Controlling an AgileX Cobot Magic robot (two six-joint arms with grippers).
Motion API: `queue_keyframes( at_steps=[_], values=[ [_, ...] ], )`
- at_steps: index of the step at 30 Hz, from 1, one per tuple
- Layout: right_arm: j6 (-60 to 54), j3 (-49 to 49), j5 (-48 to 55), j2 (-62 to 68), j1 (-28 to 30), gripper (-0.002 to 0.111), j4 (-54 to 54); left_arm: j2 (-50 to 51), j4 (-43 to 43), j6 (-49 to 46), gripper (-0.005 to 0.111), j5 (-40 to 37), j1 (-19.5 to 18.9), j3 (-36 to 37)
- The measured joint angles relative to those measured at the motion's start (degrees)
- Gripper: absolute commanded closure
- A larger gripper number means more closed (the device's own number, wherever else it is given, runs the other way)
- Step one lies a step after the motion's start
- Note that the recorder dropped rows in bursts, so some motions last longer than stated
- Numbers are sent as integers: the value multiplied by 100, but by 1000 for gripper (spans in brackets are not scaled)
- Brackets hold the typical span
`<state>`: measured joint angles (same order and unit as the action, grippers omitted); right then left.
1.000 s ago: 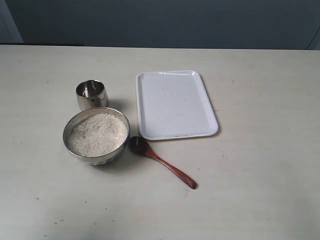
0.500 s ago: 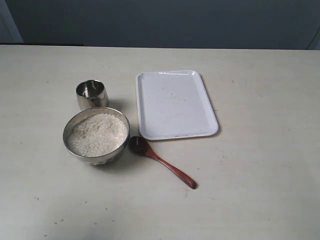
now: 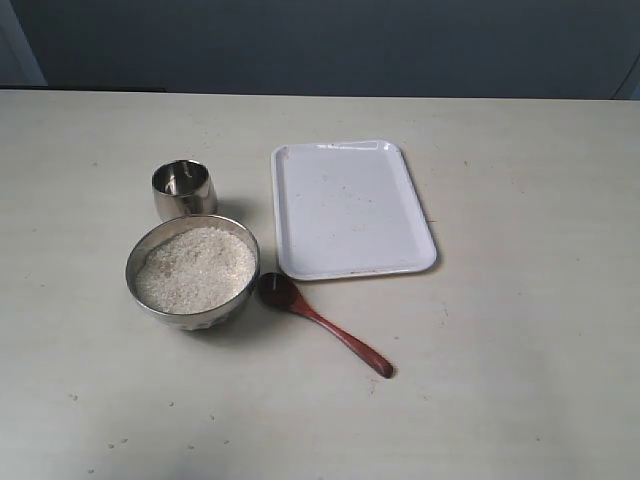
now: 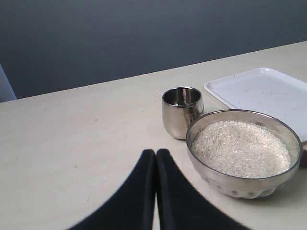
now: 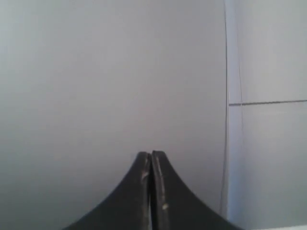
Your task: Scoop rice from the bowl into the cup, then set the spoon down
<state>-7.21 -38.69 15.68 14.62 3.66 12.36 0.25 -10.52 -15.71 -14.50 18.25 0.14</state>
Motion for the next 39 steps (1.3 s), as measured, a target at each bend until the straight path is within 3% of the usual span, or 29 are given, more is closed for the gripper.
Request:
queue_keyframes(
  at_steps=[5,14,22,28,32,36,39],
  values=[
    [-1414,-1315,1760,1460,-384,108,-45,0,0,0,106,0,0,0],
    [-1914,-2587,3961,3901,-2394,108,20,0,0,0,106,0,0,0],
    [-660,-2598,4874,6236,-4426,108,-1136,0,0,0,106,0,0,0],
    [-494,-2598,4496,7519,-4878,107,-1236,0,0,0,106,0,0,0],
    [-479,-2598,4220,8095,-4883,91,-1236,0,0,0,106,0,0,0],
    [-479,-2598,4103,8494,-4883,64,-911,0,0,0,106,0,0,0],
    [-479,-2598,3976,8676,-4883,60,-709,0,0,0,106,0,0,0]
  ],
)
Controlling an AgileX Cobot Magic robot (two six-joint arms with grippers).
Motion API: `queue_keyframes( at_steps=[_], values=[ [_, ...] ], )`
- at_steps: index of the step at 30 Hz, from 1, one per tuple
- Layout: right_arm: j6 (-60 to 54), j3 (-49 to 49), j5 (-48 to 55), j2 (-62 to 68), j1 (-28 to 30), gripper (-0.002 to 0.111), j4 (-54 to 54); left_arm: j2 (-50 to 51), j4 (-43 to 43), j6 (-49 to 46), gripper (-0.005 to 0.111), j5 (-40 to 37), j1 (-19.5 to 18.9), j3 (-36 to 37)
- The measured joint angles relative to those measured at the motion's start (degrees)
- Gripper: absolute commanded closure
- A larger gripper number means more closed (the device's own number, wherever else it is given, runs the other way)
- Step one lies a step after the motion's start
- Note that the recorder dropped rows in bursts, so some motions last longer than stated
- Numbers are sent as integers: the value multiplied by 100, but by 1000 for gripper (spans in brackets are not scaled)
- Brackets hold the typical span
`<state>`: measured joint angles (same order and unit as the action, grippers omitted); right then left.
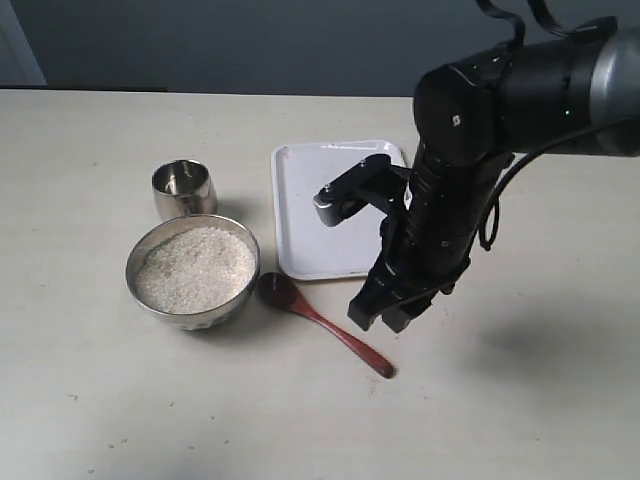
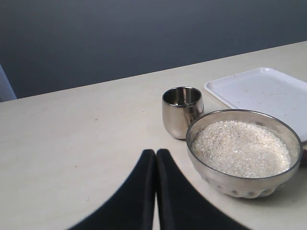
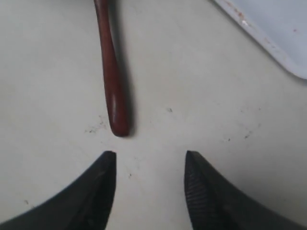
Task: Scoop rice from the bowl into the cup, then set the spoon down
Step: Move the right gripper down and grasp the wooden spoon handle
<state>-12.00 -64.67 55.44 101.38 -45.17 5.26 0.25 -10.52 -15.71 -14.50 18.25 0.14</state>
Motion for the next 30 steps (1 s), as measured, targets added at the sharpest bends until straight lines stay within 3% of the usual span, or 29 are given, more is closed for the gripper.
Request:
queue_keyframes(
  at_steps=[19,30],
  values=[
    [-102,0,-451,722,-47,60,689,0,0,0,106,0,0,0],
    [-82,-12,-593,1219,-474,60,537,0,0,0,106,0,0,0]
  ],
)
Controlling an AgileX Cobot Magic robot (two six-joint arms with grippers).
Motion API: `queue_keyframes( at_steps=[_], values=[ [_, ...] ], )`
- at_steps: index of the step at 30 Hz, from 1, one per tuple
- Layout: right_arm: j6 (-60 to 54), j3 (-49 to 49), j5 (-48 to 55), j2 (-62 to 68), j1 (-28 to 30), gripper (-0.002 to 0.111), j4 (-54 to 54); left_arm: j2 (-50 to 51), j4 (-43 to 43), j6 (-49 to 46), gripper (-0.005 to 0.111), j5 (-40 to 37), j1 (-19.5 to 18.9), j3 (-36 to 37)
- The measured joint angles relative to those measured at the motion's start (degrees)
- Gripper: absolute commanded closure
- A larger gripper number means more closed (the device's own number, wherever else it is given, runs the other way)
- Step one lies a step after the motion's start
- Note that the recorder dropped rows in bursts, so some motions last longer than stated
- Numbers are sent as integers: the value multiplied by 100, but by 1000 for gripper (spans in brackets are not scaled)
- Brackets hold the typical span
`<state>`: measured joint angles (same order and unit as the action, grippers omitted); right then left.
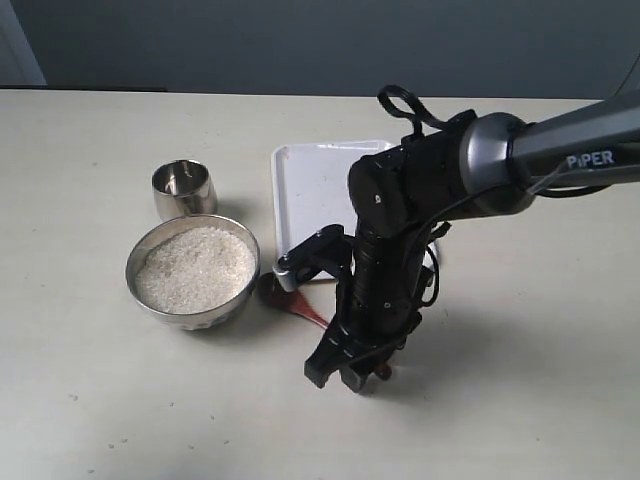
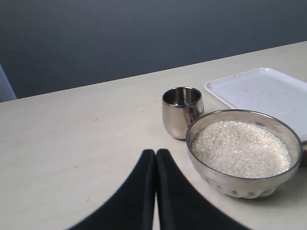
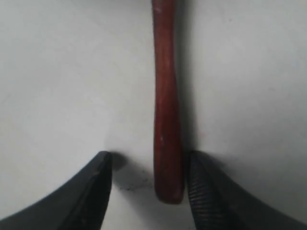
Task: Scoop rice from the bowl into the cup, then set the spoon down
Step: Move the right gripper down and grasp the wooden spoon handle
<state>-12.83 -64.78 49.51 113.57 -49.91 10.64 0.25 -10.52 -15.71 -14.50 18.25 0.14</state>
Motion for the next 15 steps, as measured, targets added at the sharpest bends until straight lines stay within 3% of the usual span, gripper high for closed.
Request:
queue_keyframes(
  at_steps=[4,6,11,15],
  values=[
    [79,-21,-12,24,0,60,-71,0,0,0,106,0,0,0],
    [92,-21,-37,24,0,66,-83,0,0,0,106,0,0,0],
    [105,-21,-156,37,0,109,-126,0,0,0,106,0,0,0],
    [103,-21,-138,37,0,108,-169,0,0,0,106,0,0,0]
  ],
)
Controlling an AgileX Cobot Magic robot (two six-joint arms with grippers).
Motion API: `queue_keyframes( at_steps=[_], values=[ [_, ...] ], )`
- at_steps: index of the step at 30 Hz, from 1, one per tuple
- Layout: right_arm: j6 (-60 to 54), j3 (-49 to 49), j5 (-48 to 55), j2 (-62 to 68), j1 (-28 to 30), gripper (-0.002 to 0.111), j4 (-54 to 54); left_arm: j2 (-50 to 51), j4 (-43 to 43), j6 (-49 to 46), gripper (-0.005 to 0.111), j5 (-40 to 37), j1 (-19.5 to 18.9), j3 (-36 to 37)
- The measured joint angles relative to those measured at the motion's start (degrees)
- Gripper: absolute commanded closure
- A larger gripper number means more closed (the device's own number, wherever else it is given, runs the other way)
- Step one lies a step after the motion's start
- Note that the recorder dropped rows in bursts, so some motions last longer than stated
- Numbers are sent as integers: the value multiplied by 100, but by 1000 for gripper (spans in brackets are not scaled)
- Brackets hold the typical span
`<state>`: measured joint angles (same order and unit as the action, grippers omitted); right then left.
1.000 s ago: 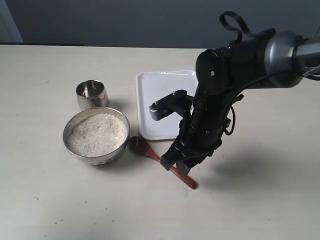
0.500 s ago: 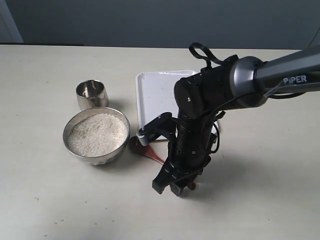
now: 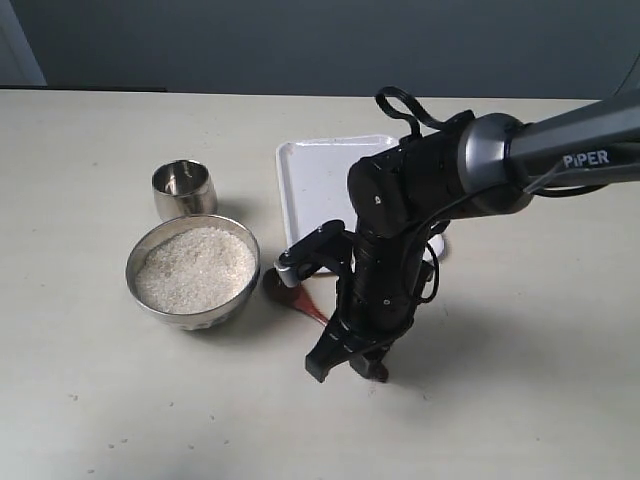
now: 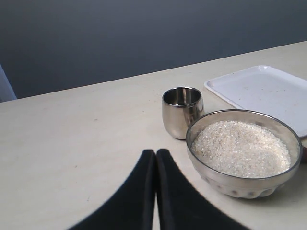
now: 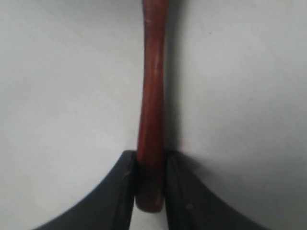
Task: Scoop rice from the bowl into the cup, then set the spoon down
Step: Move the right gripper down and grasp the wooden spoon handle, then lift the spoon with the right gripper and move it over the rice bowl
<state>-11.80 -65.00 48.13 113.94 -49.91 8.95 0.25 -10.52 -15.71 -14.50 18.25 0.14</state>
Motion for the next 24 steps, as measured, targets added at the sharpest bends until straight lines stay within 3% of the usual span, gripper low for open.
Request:
queue_keyframes(
  at_steps=[12,17,24],
  values=[
    [21,-88,1218,-330,0,108,-494,0,0,0,106,0,0,0],
    [21,-571,1929,-1010,0,109,-895,0,0,0,106,0,0,0],
    [135,-1438,2150,-1195,-153,109,-1972,0,0,0,106,0,0,0]
  ],
)
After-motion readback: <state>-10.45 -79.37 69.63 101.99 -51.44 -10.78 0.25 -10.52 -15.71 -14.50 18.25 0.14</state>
